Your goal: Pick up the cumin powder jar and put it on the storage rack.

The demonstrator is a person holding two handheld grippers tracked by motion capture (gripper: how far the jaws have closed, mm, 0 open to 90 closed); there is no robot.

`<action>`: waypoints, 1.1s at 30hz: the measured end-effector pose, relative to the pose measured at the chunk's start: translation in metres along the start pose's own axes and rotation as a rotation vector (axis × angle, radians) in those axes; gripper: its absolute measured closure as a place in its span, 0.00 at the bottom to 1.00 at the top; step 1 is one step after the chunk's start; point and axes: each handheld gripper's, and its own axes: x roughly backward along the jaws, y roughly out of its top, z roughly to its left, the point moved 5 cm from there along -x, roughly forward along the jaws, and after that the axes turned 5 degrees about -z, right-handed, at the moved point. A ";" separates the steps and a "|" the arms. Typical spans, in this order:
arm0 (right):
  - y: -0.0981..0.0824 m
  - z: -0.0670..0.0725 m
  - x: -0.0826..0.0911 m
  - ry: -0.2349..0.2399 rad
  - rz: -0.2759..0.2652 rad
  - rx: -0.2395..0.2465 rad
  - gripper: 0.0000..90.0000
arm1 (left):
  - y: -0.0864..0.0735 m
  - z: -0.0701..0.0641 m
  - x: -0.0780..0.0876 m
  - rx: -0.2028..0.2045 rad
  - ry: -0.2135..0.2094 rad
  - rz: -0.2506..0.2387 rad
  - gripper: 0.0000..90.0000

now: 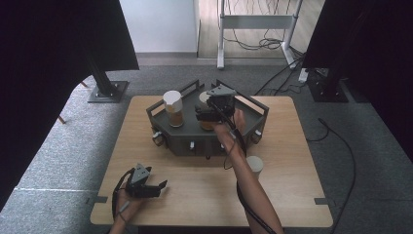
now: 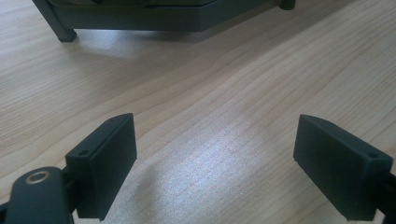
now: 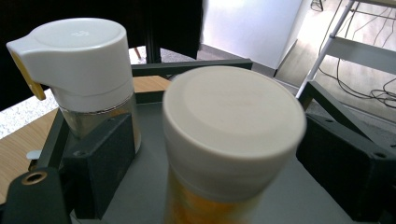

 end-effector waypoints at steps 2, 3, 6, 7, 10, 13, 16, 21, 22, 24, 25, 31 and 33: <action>-0.001 -0.002 0.004 0.000 -0.005 -0.006 0.12 | 0.000 0.000 0.000 0.001 -0.001 0.001 0.15; -0.002 -0.003 0.006 0.001 -0.007 -0.002 0.13 | 0.000 0.000 0.000 0.002 -0.001 0.001 0.15; -0.002 -0.004 0.013 0.002 -0.009 0.002 0.13 | 0.000 0.000 -0.001 0.001 -0.002 0.002 0.15; -0.002 -0.005 0.016 0.003 -0.011 0.003 0.13 | 0.001 0.000 -0.001 0.000 -0.002 0.003 0.15; -0.003 -0.007 0.024 0.013 -0.010 0.011 0.14 | 0.001 -0.001 -0.001 0.001 -0.003 0.002 0.15; -0.003 -0.008 0.028 0.015 -0.006 0.021 0.14 | 0.001 -0.001 -0.001 -0.001 -0.004 0.004 0.15; -0.004 -0.013 0.035 0.020 0.001 0.024 0.14 | 0.001 -0.001 -0.001 0.000 -0.005 0.005 0.15; -0.006 -0.022 0.045 0.017 0.008 0.014 0.14 | 0.001 0.000 -0.001 0.000 -0.006 0.009 0.15; -0.007 -0.024 0.047 0.018 0.010 0.012 0.14 | 0.002 0.000 -0.001 0.000 -0.007 0.010 0.15; -0.009 -0.028 0.052 0.015 0.013 0.013 0.14 | 0.002 0.000 -0.002 0.001 -0.007 0.011 0.15; -0.009 -0.029 0.054 0.015 0.016 0.013 0.14 | 0.002 0.000 -0.002 0.002 -0.007 0.011 0.15; -0.014 -0.036 0.064 0.002 0.020 0.010 0.14 | 0.001 -0.001 -0.001 0.000 -0.005 0.008 0.15; -0.016 -0.038 0.068 -0.003 0.022 0.007 0.14 | 0.001 -0.001 -0.001 0.000 -0.005 0.008 0.15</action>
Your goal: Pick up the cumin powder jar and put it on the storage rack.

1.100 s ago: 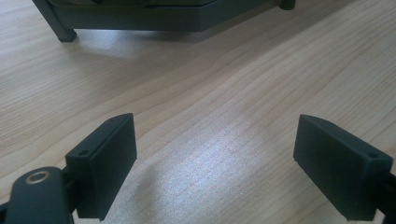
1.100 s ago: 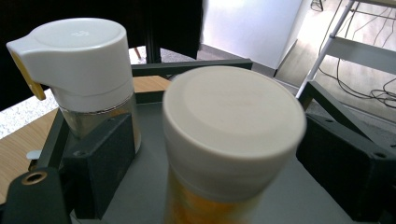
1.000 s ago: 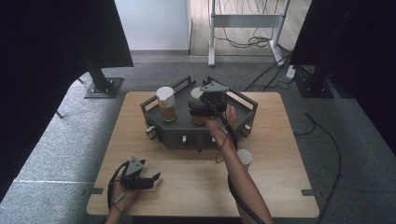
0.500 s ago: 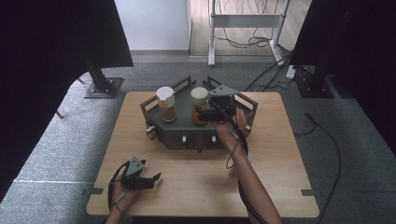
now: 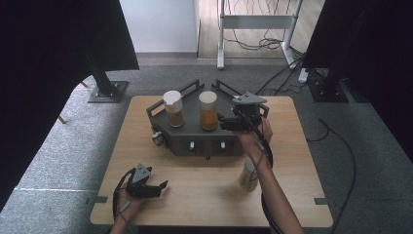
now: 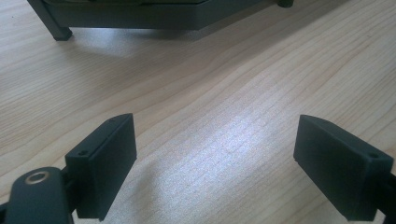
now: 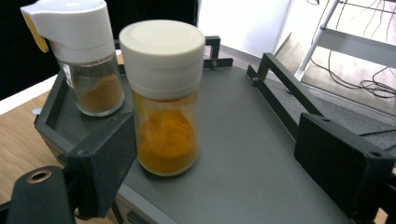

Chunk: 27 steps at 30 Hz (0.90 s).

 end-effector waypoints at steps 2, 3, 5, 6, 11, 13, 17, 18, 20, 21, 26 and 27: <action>-0.002 -0.002 0.004 -0.004 0.001 -0.001 0.14 | 0.000 0.000 0.000 0.000 0.000 -0.001 0.15; -0.003 -0.004 0.005 -0.005 0.000 -0.003 0.14 | 0.000 0.000 0.000 0.000 0.000 -0.001 0.15; -0.006 -0.006 0.009 -0.006 0.002 -0.009 0.14 | 0.000 0.000 0.000 -0.001 0.001 0.000 0.15; -0.007 -0.007 0.011 -0.008 0.004 -0.007 0.14 | 0.000 -0.001 0.000 -0.002 0.001 0.001 0.15; -0.013 -0.012 0.020 -0.017 0.009 -0.009 0.14 | 0.000 -0.001 0.000 -0.006 0.003 0.003 0.15; -0.016 -0.015 0.024 -0.023 0.009 -0.016 0.14 | 0.000 -0.002 -0.001 -0.007 0.005 0.003 0.15; -0.022 -0.022 0.032 -0.035 0.010 -0.029 0.14 | 0.001 -0.002 0.000 -0.009 0.005 0.005 0.15; -0.024 -0.024 0.034 -0.041 0.011 -0.032 0.14 | 0.001 -0.002 -0.001 -0.010 0.005 0.005 0.15; -0.028 -0.027 0.038 -0.049 0.010 -0.041 0.14 | 0.001 -0.002 -0.001 -0.013 0.006 0.006 0.15; -0.030 -0.029 0.040 -0.052 0.012 -0.046 0.14 | 0.001 -0.002 -0.001 -0.015 0.006 0.007 0.15; -0.040 -0.037 0.050 -0.074 0.014 -0.060 0.14 | 0.001 -0.003 -0.001 -0.021 0.008 0.009 0.15; -0.041 -0.038 0.052 -0.078 0.013 -0.062 0.14 | 0.001 -0.004 -0.001 -0.021 0.009 0.007 0.15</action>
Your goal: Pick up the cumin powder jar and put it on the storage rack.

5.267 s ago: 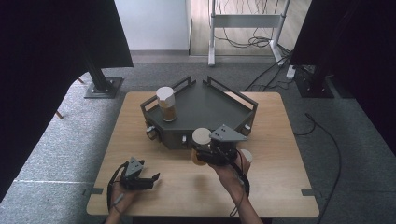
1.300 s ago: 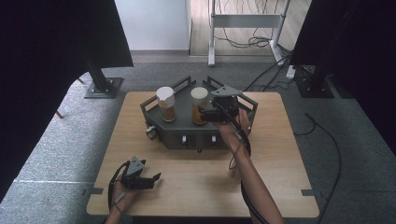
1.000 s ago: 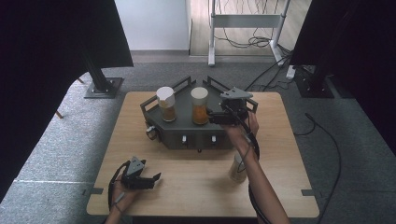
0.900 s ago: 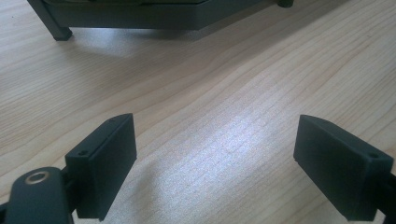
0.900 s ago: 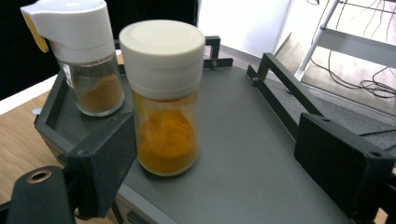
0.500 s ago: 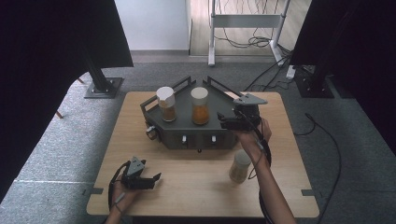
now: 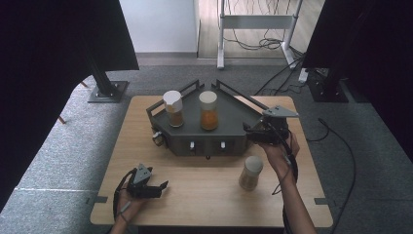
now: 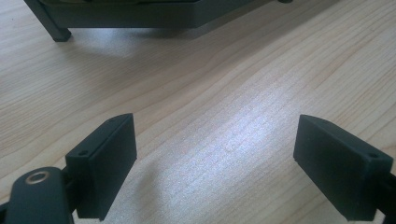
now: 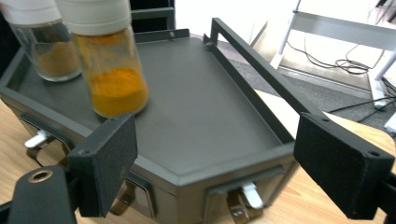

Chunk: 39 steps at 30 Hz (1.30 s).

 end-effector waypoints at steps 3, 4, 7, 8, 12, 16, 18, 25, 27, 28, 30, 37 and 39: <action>-0.005 -0.005 0.006 -0.010 -0.003 -0.011 0.14 | 0.000 0.000 0.000 0.002 -0.001 0.002 0.15; -0.007 -0.006 0.007 -0.013 -0.005 -0.016 0.14 | 0.000 0.000 0.000 0.002 -0.001 0.002 0.15; -0.013 -0.010 0.012 -0.023 -0.004 -0.023 0.14 | 0.000 0.000 0.000 0.003 -0.002 0.004 0.15; -0.015 -0.011 0.014 -0.025 -0.005 -0.025 0.14 | 0.000 0.000 0.000 0.002 -0.001 0.005 0.15; -0.023 -0.016 0.019 -0.038 -0.003 -0.036 0.14 | 0.000 0.000 0.000 0.003 -0.001 0.003 0.15; -0.030 -0.019 0.025 -0.049 -0.002 -0.042 0.14 | 0.000 -0.001 0.000 0.003 0.000 0.001 0.15; -0.035 -0.022 0.028 -0.054 0.003 -0.046 0.14 | 0.000 -0.001 0.000 0.000 0.001 0.002 0.15; -0.051 -0.028 0.035 -0.072 0.007 -0.073 0.14 | 0.000 -0.001 0.000 -0.004 0.002 0.004 0.15; -0.055 -0.029 0.037 -0.077 0.008 -0.075 0.14 | 0.000 -0.002 0.000 -0.006 0.003 0.003 0.15; -0.057 -0.029 0.038 -0.080 0.008 -0.075 0.14 | 0.000 -0.002 0.000 -0.006 0.003 0.002 0.15; -0.060 -0.029 0.039 -0.084 0.008 -0.077 0.14 | 0.000 -0.002 0.000 -0.007 0.004 0.001 0.15; -0.073 -0.029 0.043 -0.101 0.020 -0.078 0.14 | 0.000 -0.002 0.000 -0.007 0.005 0.001 0.15; -0.077 -0.029 0.045 -0.111 0.027 -0.077 0.14 | 0.000 -0.002 0.000 -0.006 0.005 0.001 0.15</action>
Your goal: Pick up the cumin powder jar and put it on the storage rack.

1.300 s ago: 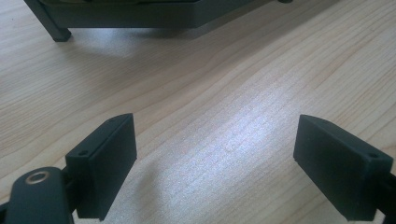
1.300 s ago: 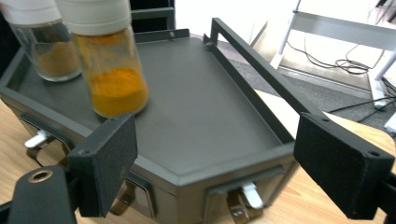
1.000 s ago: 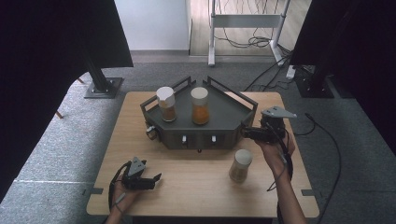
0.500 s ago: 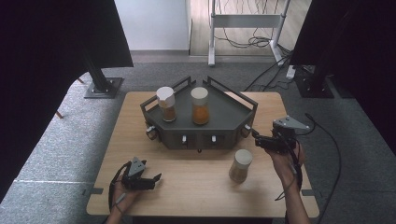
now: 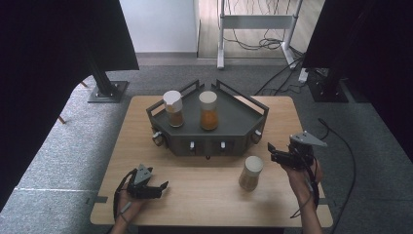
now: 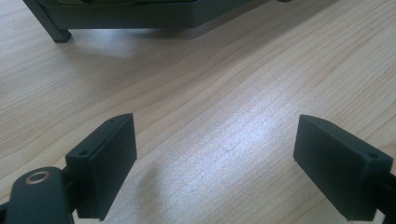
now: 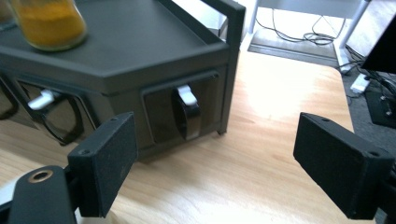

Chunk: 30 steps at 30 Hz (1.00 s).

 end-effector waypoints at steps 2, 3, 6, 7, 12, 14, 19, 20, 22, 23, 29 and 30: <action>-0.004 -0.001 0.001 -0.009 0.007 0.001 0.14 | 0.000 0.000 0.000 0.001 -0.001 0.001 0.15; -0.007 -0.001 0.002 -0.014 0.010 0.001 0.14 | 0.000 0.000 0.000 0.001 0.000 0.001 0.15; -0.013 -0.003 0.002 -0.020 0.017 -0.003 0.14 | 0.000 0.000 0.000 0.001 0.001 0.003 0.15; -0.014 -0.003 0.003 -0.022 0.019 -0.005 0.14 | 0.000 0.000 0.000 0.001 0.001 0.003 0.15; -0.024 -0.005 0.002 -0.023 0.029 -0.013 0.14 | 0.000 0.000 0.000 0.002 0.002 0.004 0.15; -0.027 -0.005 0.001 -0.024 0.035 -0.019 0.14 | 0.000 0.000 0.000 0.003 0.002 0.004 0.15; -0.036 -0.006 0.000 -0.029 0.046 -0.030 0.14 | 0.001 0.000 0.000 0.000 0.002 0.007 0.15; -0.037 -0.006 -0.001 -0.030 0.048 -0.029 0.14 | 0.001 0.000 0.000 -0.001 0.002 0.007 0.15; -0.041 -0.006 -0.002 -0.033 0.055 -0.028 0.14 | 0.001 0.000 0.000 0.001 0.002 0.007 0.15; -0.042 -0.006 -0.002 -0.034 0.057 -0.030 0.14 | 0.001 0.000 0.000 0.002 0.001 0.007 0.15; -0.054 -0.005 -0.005 -0.032 0.076 -0.037 0.14 | 0.001 0.000 0.000 0.000 0.001 0.009 0.15; -0.056 -0.005 -0.005 -0.032 0.079 -0.038 0.14 | 0.001 0.000 0.000 0.001 0.001 0.010 0.15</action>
